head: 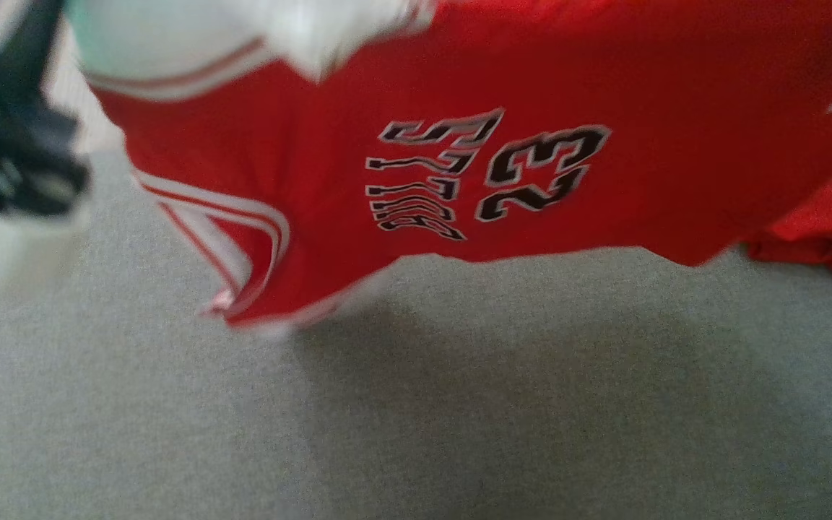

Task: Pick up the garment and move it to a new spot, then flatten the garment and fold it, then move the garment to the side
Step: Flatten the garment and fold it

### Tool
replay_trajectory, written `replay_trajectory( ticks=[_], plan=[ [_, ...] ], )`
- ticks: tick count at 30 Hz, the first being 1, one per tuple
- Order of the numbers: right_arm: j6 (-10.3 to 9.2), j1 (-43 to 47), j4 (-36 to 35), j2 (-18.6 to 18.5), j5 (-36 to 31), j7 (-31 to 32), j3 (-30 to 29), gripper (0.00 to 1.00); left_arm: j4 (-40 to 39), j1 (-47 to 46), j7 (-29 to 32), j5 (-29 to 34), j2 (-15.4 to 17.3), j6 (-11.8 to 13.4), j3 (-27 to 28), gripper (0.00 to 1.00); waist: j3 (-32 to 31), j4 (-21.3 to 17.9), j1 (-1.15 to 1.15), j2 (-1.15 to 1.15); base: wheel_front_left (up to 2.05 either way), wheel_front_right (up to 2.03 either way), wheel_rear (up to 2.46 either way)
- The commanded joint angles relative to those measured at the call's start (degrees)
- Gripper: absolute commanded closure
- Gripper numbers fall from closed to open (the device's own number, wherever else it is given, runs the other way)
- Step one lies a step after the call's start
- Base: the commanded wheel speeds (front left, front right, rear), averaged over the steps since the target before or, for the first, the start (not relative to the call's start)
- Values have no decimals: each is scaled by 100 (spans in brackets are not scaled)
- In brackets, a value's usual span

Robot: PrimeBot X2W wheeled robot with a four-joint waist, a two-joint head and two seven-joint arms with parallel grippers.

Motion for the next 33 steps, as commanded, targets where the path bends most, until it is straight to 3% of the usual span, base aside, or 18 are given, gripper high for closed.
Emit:
replay_trajectory(
  ticks=[1,6,12,17,24,29,32,33],
  plan=[
    [-4,-531,-5,-414,119,236,14,100,-7,-826,183,-84,342,-115,189,100,38,45,1,0,0,0,0],
    [-4,-1643,827,-810,329,603,443,100,830,-2149,510,-382,409,-291,-445,100,366,185,1,0,0,0,0],
    [-4,-2774,1701,-891,423,541,1113,100,1688,-3261,507,-527,395,-309,-1270,100,1053,355,1,0,0,0,0],
    [-4,-3873,2427,-791,385,61,1606,100,2591,-4263,51,-422,171,-310,-1698,100,1739,474,1,0,0,0,0],
    [-4,-5310,3197,-819,-146,-1165,1951,100,3613,-5527,-861,-59,-374,-195,-1689,100,2375,577,1,0,0,0,0],
    [-4,-5542,3595,-918,-346,-1705,2473,100,3829,-5570,-1151,-122,-448,-212,-1763,100,2620,656,1,0,0,0,0],
    [-4,-5384,3866,-917,-226,-1829,2799,100,3817,-5155,-1235,-187,-399,-203,-1868,100,2720,691,1,0,0,0,0],
    [-4,-5178,4074,-882,-117,-1949,2981,100,3666,-4637,-1299,-337,-355,-103,-1873,100,2722,725,1,0,0,0,0]
  ],
)
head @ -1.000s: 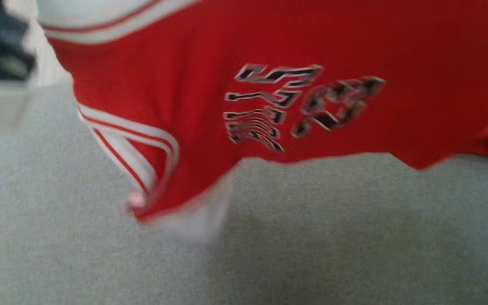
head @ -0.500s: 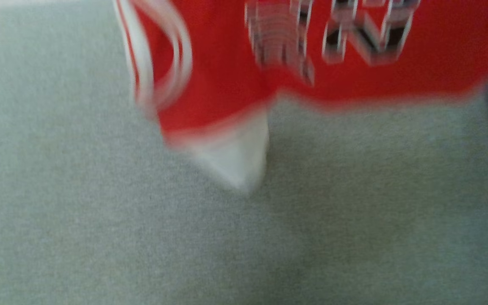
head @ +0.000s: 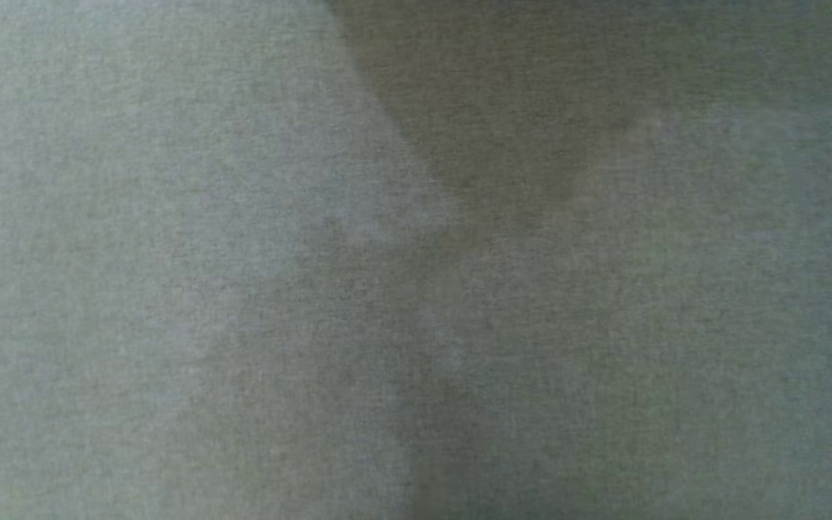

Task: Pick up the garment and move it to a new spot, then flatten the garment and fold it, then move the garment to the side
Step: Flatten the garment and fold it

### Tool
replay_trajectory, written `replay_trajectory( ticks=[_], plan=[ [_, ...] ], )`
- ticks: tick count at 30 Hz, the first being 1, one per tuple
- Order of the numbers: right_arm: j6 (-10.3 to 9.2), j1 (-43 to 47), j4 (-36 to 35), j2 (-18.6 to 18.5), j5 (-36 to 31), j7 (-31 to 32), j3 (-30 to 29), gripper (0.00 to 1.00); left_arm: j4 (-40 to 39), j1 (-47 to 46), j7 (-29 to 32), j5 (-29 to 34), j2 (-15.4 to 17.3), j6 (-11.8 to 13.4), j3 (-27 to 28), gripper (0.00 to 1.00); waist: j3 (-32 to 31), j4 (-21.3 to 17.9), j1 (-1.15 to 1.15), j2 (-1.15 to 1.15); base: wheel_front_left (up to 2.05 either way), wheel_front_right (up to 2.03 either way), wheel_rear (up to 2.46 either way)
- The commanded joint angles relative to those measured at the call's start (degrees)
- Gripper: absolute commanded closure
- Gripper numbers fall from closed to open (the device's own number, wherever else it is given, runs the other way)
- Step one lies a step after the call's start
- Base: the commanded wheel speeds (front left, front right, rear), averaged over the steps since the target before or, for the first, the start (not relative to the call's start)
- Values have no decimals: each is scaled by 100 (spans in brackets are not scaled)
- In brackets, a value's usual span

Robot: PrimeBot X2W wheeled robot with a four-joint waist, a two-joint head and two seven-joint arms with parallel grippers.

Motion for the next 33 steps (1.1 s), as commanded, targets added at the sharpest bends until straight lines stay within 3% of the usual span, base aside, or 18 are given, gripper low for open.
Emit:
replay_trajectory(
  ticks=[1,8,13,20,25,33],
  plan=[
    [-4,257,-22,-86,90,-104,14,100,-254,239,-54,-57,347,127,161,100,-17,40,-2,0,0,0,0],
    [-4,1578,463,72,586,-526,333,100,-1372,2919,-163,-338,727,859,-118,100,-528,66,-2,0,0,0,0],
    [-4,2895,270,133,727,-599,291,100,-2029,4906,-152,-601,991,1435,-473,100,-1065,-27,-2,0,0,0,0],
    [-4,4904,-450,328,328,-603,-232,100,-2528,7139,-166,-1212,863,2294,-807,100,-1660,-185,-2,0,0,0,0],
    [-4,5952,-896,444,176,-604,-663,100,-2709,7928,-189,-1426,804,2473,-933,100,-1819,-181,-2,0,0,0,0],
    [-4,7297,-1515,718,-108,-604,-1372,100,-2632,8308,-204,-1652,1003,2076,-980,100,-1889,-122,-2,0,0,0,0]
  ],
)
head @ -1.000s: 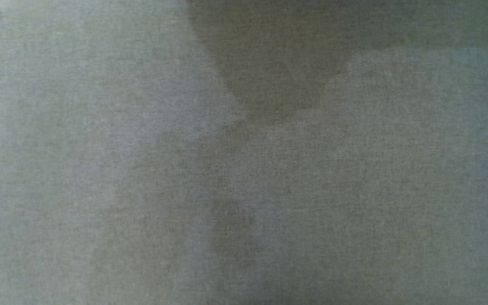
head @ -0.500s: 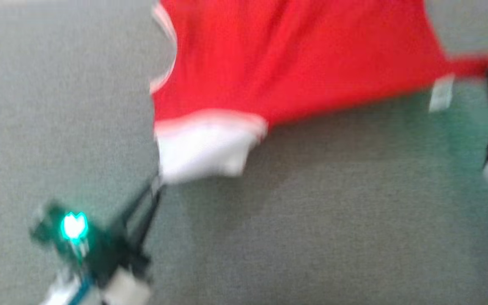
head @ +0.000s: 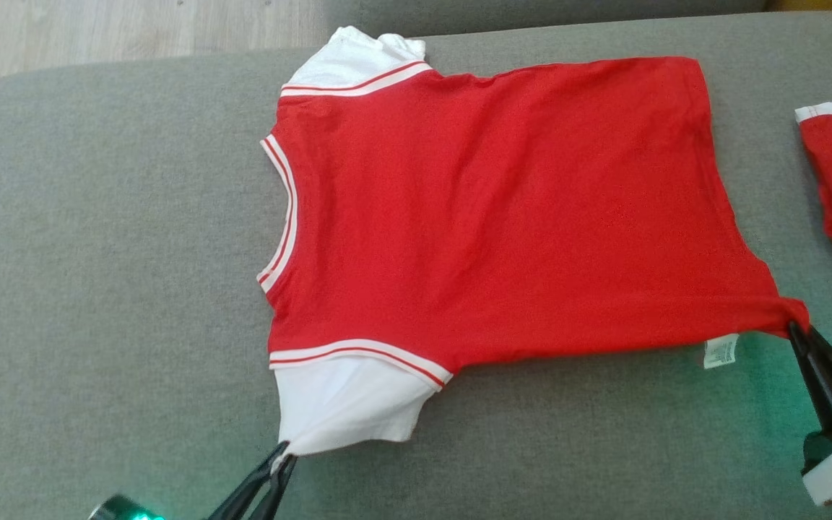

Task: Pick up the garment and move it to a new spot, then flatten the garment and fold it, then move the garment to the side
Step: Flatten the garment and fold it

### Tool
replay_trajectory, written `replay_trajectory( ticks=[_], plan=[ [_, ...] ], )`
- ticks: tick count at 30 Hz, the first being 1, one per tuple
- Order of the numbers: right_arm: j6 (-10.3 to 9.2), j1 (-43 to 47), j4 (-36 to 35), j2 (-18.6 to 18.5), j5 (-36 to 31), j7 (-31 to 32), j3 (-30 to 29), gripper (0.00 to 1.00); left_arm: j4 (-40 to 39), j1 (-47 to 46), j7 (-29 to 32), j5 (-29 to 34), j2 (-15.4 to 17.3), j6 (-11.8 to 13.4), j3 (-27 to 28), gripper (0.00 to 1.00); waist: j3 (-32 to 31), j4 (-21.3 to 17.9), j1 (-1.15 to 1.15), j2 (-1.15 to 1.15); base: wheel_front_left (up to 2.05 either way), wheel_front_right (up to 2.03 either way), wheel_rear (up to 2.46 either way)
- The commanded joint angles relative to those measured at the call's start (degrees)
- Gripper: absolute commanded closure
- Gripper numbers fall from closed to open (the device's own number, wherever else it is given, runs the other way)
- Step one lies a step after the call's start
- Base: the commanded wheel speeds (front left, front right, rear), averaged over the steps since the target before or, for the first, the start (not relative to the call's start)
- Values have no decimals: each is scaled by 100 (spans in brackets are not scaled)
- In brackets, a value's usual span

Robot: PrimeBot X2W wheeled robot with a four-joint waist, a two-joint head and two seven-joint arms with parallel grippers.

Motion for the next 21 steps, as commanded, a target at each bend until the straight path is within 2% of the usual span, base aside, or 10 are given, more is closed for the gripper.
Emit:
replay_trajectory(
  ticks=[1,8,17,21],
  plan=[
    [-4,22,-168,-171,-59,-69,-63,100,-108,-299,-66,17,199,-64,232,100,-4,5,1,-1,0,0,0],
    [-4,-421,-181,-61,-93,58,51,100,-44,-1214,138,246,215,-349,384,100,156,-116,1,-1,0,0,0],
    [-4,-1692,263,-111,158,36,522,100,-180,-2681,647,484,415,-703,767,100,608,-261,1,-1,0,0,0],
    [-4,-2282,533,-135,262,4,709,100,-23,-3333,778,575,398,-909,878,100,867,-258,1,-1,0,0,0]
  ],
)
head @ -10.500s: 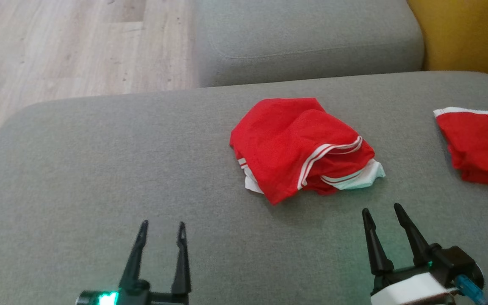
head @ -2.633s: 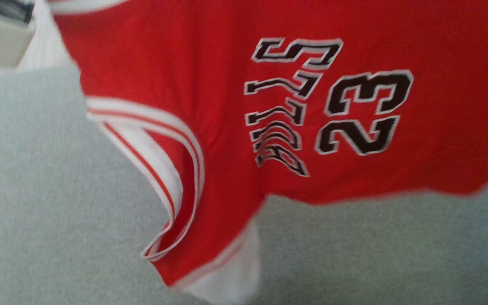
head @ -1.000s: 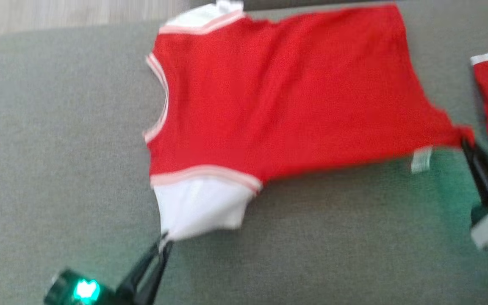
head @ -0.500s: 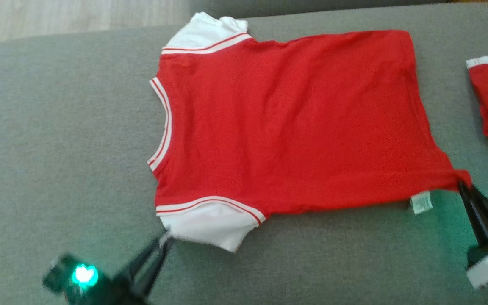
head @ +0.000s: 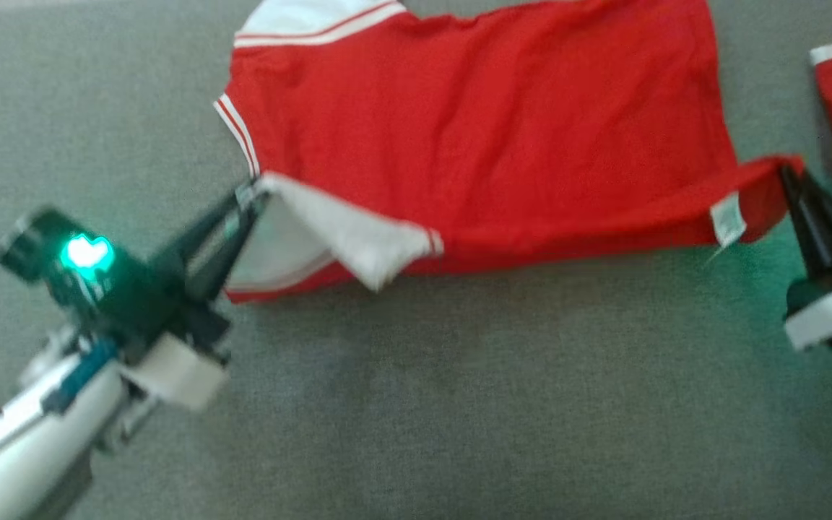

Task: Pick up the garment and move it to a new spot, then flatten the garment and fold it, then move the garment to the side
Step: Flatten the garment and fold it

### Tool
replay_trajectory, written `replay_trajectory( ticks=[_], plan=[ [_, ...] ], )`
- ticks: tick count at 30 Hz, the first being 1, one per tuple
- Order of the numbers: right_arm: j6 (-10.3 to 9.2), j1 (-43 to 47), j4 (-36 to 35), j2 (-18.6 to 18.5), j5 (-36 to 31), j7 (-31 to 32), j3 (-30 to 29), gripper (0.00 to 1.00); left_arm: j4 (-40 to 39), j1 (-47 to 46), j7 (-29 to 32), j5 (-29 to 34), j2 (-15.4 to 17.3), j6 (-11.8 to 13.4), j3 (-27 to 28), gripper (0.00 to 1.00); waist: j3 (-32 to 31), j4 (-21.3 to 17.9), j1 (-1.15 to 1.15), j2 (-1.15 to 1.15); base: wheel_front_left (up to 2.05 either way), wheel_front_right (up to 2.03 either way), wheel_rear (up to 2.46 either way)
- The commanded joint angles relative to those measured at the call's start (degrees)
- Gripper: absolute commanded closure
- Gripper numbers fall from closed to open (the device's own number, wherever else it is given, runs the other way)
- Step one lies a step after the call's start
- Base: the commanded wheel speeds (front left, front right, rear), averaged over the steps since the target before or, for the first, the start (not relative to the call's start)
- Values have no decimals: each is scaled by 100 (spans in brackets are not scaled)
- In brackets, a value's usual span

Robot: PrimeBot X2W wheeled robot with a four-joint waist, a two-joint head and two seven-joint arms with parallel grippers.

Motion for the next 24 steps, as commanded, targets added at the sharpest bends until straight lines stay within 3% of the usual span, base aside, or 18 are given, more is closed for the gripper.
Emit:
replay_trajectory(
  ticks=[1,7,8,9,10,11,12,16,24],
  plan=[
    [-4,-216,-20,-221,42,-71,113,100,-17,-456,67,92,218,-40,354,100,188,-2,-1,0,0,0,0],
    [-4,-984,385,-193,82,-107,410,100,418,-1234,312,333,34,-118,377,100,503,-11,-1,0,0,0,0],
    [-4,-1083,447,-188,84,-111,473,96,481,-1315,326,345,-14,-146,359,100,534,-12,-1,0,0,0,0],
    [-4,-1172,507,-183,86,-115,538,82,558,-1366,347,311,-79,-165,351,100,564,-11,-1,0,0,0,0],
    [-4,-1250,568,-174,91,-120,597,54,640,-1398,363,276,-141,-183,337,89,585,-10,-1,0,0,0,0],
    [-4,-1250,568,-174,91,-120,597,54,640,-1398,363,276,-141,-183,337,89,585,-10,-1,0,0,0,0],
    [-4,-1315,635,-160,95,-124,644,0,723,-1420,362,259,-197,-170,333,0,600,-9,-1,0,0,0,0],
    [-4,-1452,908,-55,112,-132,711,0,987,-1337,265,276,-393,32,307,0,603,15,-1,0,0,0,0],
    [-4,-950,679,298,-202,-136,71,0,1153,-85,-89,-348,-989,871,470,0,357,53,-1,0,0,0,0]
  ],
)
